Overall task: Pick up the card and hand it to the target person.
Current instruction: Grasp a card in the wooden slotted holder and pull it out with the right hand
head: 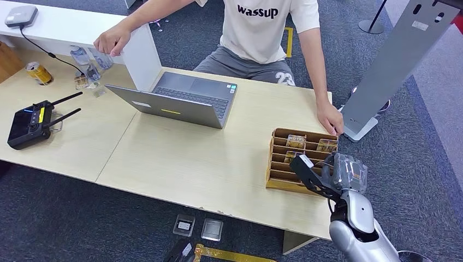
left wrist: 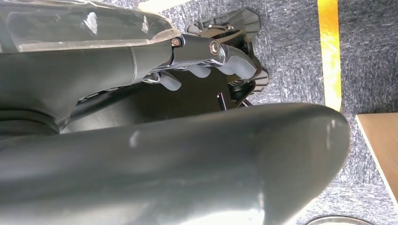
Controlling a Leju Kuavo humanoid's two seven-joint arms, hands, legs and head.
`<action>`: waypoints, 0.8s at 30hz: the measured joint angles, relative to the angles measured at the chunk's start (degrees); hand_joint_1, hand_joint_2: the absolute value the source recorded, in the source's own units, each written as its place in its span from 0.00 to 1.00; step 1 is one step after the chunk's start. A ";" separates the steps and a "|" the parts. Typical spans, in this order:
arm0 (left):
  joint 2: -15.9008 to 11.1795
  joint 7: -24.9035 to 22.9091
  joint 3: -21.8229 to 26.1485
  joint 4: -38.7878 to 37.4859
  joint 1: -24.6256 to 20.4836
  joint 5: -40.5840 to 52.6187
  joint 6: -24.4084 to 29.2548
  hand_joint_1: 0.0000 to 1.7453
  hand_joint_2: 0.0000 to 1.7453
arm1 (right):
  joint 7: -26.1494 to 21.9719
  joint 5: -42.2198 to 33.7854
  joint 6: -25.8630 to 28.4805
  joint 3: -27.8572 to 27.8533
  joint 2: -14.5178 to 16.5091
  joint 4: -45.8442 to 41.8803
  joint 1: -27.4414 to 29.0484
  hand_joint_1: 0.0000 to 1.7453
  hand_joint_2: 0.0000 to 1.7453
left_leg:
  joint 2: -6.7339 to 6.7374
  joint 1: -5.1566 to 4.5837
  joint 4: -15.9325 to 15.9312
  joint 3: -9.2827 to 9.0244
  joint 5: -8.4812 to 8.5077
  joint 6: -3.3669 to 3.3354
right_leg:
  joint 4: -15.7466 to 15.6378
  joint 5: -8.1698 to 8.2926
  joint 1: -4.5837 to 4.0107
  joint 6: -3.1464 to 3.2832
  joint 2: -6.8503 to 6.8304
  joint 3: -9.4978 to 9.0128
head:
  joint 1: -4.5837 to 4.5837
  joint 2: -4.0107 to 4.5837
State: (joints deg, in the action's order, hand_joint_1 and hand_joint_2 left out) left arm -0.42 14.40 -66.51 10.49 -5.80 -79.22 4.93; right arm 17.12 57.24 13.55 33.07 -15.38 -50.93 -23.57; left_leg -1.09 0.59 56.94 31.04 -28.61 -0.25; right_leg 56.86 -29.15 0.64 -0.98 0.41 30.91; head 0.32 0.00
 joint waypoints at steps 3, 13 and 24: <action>0.00 0.00 0.00 0.00 0.00 -0.02 0.05 0.00 0.00 | -0.01 0.00 0.08 0.00 0.04 0.05 -0.02 0.76 1.00 | 0.00 0.00 0.00 0.00 0.00 0.00 | 0.00 0.00 0.00 0.00 0.00 0.00 | 0.01 0.00; 0.00 -0.08 -0.07 0.00 -0.02 0.54 0.28 0.00 1.00 | -0.27 -0.43 0.20 0.00 0.15 0.28 -0.05 0.80 1.00 | 0.00 0.00 0.00 -0.01 0.00 0.00 | 0.00 0.00 0.00 0.00 0.00 0.00 | 0.00 0.00; 0.00 0.72 -0.37 0.00 -0.05 1.16 0.35 0.00 1.00 | -0.01 -0.73 0.48 -0.03 0.15 0.43 -0.05 0.80 1.00 | 0.01 0.00 0.00 -0.03 0.00 0.00 | 0.00 0.00 0.00 0.00 0.01 0.00 | 0.01 0.00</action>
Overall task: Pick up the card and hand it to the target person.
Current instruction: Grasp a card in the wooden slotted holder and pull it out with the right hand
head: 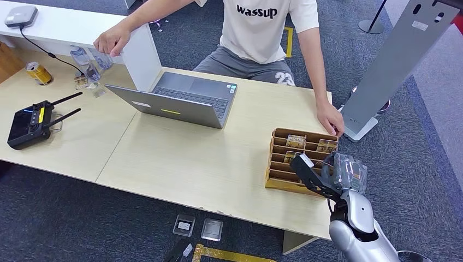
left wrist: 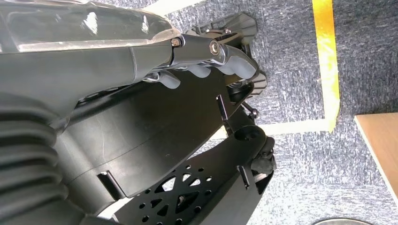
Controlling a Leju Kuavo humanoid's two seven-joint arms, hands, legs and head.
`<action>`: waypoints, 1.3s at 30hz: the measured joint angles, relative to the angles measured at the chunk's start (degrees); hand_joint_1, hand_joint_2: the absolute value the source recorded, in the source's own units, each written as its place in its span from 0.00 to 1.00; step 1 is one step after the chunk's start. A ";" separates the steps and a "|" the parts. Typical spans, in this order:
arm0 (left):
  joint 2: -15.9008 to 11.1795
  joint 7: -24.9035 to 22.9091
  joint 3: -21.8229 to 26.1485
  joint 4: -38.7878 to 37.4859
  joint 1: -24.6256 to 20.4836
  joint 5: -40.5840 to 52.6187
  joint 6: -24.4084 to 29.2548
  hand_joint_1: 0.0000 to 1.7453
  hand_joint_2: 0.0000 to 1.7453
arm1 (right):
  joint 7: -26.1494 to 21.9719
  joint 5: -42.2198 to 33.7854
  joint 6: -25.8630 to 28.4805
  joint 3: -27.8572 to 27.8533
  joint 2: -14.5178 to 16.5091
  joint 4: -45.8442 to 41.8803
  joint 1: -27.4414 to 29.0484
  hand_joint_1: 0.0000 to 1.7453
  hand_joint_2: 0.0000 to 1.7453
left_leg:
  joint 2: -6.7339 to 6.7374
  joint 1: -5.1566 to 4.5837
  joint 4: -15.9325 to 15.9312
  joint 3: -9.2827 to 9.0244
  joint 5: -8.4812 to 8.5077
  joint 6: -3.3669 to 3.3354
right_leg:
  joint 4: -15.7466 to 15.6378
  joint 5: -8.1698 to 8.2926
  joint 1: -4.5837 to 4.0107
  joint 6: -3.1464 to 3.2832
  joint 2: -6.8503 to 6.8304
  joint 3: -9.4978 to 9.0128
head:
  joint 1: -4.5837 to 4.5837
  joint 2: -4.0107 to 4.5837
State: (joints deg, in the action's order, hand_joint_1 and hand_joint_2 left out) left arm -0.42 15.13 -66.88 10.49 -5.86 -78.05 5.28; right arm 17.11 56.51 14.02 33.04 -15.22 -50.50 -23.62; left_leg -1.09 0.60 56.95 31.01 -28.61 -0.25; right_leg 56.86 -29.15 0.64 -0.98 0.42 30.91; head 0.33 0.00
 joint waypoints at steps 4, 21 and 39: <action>0.00 0.00 0.00 0.00 0.02 -0.25 -0.11 0.00 1.00 | 0.55 0.09 -0.10 -0.04 -0.08 -0.44 0.09 0.80 1.00 | 0.00 0.00 0.00 0.01 0.00 0.00 | 0.00 0.00 0.00 0.00 0.00 0.00 | 0.00 0.00; -0.16 -0.09 0.03 0.00 0.13 -1.25 -0.13 0.00 1.00 | 9.43 1.63 -16.89 -4.35 -5.15 -31.27 4.01 0.80 1.00 | 0.01 0.00 0.01 -0.01 0.00 0.00 | 0.00 0.00 0.00 0.00 0.01 0.01 | 0.02 0.00; -0.11 -0.99 0.04 0.01 -0.12 -0.78 -0.28 0.00 1.00 | -0.03 4.29 2.18 -4.72 -3.86 -38.61 3.67 0.80 1.00 | 0.01 0.00 0.00 0.02 0.00 0.00 | 0.01 0.00 0.00 0.00 0.03 -0.02 | 0.05 0.00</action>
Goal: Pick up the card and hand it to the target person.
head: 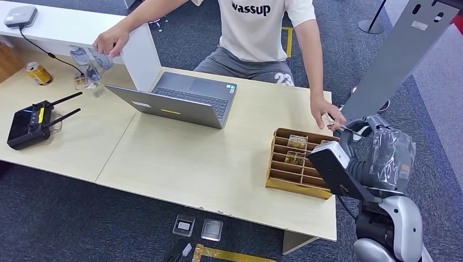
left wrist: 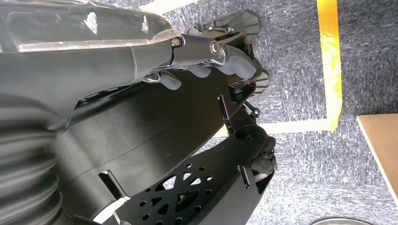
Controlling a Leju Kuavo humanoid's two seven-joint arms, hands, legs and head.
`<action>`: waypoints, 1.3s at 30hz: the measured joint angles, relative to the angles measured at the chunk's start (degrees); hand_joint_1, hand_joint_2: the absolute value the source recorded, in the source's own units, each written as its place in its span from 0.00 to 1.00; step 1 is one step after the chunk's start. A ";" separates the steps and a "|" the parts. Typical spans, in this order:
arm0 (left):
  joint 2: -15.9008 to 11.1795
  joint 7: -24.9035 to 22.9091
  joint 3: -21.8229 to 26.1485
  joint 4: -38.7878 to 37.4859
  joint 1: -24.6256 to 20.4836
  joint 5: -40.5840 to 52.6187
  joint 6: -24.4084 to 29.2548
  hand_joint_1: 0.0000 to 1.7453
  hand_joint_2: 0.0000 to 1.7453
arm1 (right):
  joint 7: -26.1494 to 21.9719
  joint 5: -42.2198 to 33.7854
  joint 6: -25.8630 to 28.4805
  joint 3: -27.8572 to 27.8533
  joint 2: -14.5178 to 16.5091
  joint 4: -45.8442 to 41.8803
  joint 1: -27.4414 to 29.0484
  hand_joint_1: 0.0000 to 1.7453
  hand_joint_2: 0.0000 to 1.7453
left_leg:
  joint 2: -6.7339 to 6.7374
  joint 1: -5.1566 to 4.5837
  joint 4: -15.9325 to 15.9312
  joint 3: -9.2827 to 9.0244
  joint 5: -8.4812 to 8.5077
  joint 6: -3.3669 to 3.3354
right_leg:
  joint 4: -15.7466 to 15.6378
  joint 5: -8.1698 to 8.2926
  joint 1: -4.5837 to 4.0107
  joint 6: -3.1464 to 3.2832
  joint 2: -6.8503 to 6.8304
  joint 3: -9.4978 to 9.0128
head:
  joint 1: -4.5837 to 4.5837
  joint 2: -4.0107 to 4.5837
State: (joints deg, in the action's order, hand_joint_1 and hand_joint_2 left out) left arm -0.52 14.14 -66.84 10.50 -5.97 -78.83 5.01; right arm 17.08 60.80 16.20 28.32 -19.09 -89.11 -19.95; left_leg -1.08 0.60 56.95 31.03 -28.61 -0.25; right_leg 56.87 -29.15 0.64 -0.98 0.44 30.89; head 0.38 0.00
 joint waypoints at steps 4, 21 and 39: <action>0.11 -0.43 -0.06 0.01 -0.12 0.56 0.01 0.00 1.00 | -2.59 5.52 14.04 0.07 1.23 6.45 -1.41 0.80 1.00 | 0.00 0.00 0.00 0.01 0.00 0.00 | 0.00 0.00 0.00 0.00 0.00 0.01 | -0.01 0.00; 0.24 -0.71 -0.63 0.01 -0.30 1.45 0.08 0.00 1.00 | -14.40 19.40 23.36 -7.63 10.12 25.37 -3.33 0.80 1.00 | 0.00 0.00 0.00 0.02 0.00 0.00 | 0.01 0.00 0.00 0.00 -0.01 0.02 | -0.01 0.00; 0.52 -0.88 -0.59 0.01 -0.27 4.25 0.13 0.00 0.75 | -18.13 11.70 23.52 -5.93 17.75 44.52 -9.31 0.00 1.00 | 0.00 0.01 0.00 0.03 0.01 0.00 | 0.03 0.00 0.00 0.00 0.00 0.04 | -0.03 0.00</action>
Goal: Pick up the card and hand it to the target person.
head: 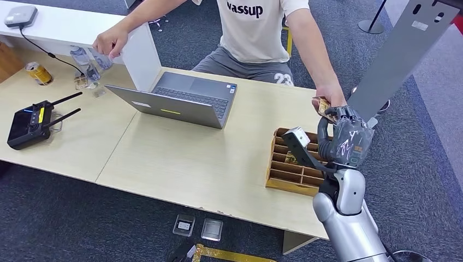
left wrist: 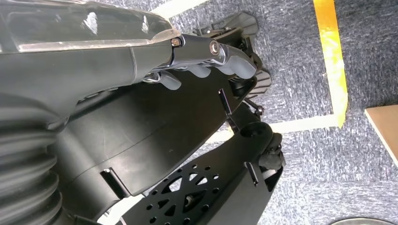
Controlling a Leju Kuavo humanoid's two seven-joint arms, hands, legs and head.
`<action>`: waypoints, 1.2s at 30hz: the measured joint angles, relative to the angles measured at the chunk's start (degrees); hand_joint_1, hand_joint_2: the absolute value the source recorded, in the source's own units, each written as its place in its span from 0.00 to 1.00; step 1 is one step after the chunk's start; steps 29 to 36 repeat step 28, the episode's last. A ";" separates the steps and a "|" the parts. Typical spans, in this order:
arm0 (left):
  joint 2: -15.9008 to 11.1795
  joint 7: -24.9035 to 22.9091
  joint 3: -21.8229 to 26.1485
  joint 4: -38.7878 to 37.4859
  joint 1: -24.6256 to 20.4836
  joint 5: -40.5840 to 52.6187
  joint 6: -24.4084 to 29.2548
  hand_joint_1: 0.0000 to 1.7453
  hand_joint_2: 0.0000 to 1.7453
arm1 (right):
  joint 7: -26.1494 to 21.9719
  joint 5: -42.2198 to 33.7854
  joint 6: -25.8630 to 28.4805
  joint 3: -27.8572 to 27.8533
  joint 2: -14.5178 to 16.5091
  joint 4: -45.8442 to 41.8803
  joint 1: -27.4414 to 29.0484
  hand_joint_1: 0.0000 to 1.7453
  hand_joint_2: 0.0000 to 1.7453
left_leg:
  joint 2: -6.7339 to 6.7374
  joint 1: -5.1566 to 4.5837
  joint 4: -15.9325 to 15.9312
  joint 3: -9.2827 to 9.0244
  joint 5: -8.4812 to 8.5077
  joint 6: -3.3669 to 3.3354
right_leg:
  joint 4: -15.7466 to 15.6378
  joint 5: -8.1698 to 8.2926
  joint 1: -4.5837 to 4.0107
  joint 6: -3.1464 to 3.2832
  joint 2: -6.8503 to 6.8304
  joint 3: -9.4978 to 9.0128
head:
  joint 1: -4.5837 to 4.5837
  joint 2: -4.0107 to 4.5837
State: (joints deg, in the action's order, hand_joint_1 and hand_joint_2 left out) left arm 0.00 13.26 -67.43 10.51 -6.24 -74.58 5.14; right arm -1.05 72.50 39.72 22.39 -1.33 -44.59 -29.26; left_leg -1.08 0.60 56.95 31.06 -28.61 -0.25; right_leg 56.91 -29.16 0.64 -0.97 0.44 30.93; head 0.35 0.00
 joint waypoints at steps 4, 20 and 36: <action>0.00 -0.01 -0.02 0.00 0.01 0.84 0.07 0.00 0.00 | -0.06 -0.26 0.03 0.69 0.72 2.60 -0.67 0.00 1.00 | 0.00 0.00 0.00 0.01 0.00 0.00 | 0.00 0.00 0.00 0.00 0.00 0.00 | 0.00 0.00; -0.02 0.36 0.42 -0.02 0.17 -2.15 0.20 0.00 0.00 | -19.51 -57.20 -11.02 -0.87 1.67 6.13 -1.49 0.00 1.00 | 0.00 0.00 0.01 0.00 0.00 0.00 | -0.01 0.00 0.00 0.00 0.01 0.04 | 0.00 0.00; -0.03 0.40 1.08 -0.02 0.39 -3.27 0.37 0.00 0.00 | -18.82 -74.86 -13.09 -0.86 -3.09 -3.45 4.52 0.00 1.00 | 0.00 0.00 0.02 0.01 -0.01 0.00 | -0.04 0.00 0.01 0.00 0.00 0.06 | -0.01 0.00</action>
